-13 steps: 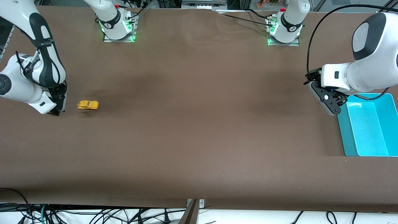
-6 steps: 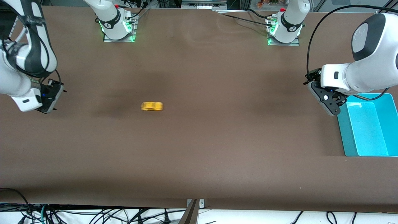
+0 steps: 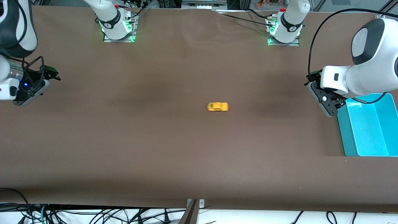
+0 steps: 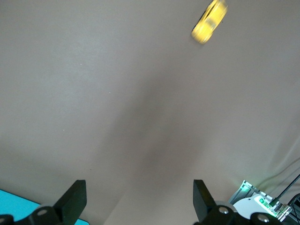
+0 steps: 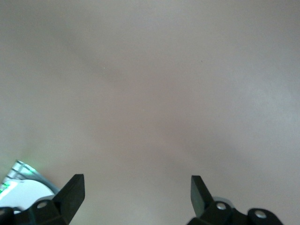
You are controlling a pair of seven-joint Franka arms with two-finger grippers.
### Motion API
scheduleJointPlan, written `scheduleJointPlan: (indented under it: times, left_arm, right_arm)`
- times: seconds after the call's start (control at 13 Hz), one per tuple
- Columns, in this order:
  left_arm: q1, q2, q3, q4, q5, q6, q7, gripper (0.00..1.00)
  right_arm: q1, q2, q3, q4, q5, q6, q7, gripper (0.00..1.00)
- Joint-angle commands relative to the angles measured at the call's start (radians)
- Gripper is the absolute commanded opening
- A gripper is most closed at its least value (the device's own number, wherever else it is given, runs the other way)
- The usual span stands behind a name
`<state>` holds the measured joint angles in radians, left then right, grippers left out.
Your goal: Wind and store yellow beetle car
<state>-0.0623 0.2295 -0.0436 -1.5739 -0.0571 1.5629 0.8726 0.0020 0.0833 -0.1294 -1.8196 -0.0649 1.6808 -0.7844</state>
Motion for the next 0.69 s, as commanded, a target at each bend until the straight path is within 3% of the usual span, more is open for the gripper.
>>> scheduleJointPlan:
  times: [0.0, 0.23, 0.39, 0.46, 0.62]
  left_arm:
    - [0.006, 0.014, -0.001, -0.020, 0.000, 0.057, 0.068, 1.00]
    - [0.012, 0.011, -0.001, -0.131, 0.000, 0.196, 0.152, 1.00]
    - [0.013, -0.016, -0.001, -0.254, 0.002, 0.300, 0.201, 1.00]
    - [0.018, -0.024, -0.001, -0.303, 0.006, 0.354, 0.235, 1.00]
    - [0.027, -0.024, -0.001, -0.380, 0.014, 0.439, 0.267, 1.00]
  right_arm:
    - [-0.010, -0.017, 0.039, 0.086, -0.038, -0.126, 0.190, 1.00]
    - [-0.011, -0.048, 0.089, 0.143, -0.030, -0.217, 0.582, 1.00]
    - [-0.011, -0.059, 0.094, 0.157, -0.006, -0.208, 0.770, 1.00]
    - [-0.011, -0.059, 0.088, 0.163, 0.052, -0.190, 0.833, 1.00]
    - [-0.013, -0.060, 0.086, 0.204, 0.088, -0.188, 0.854, 1.00]
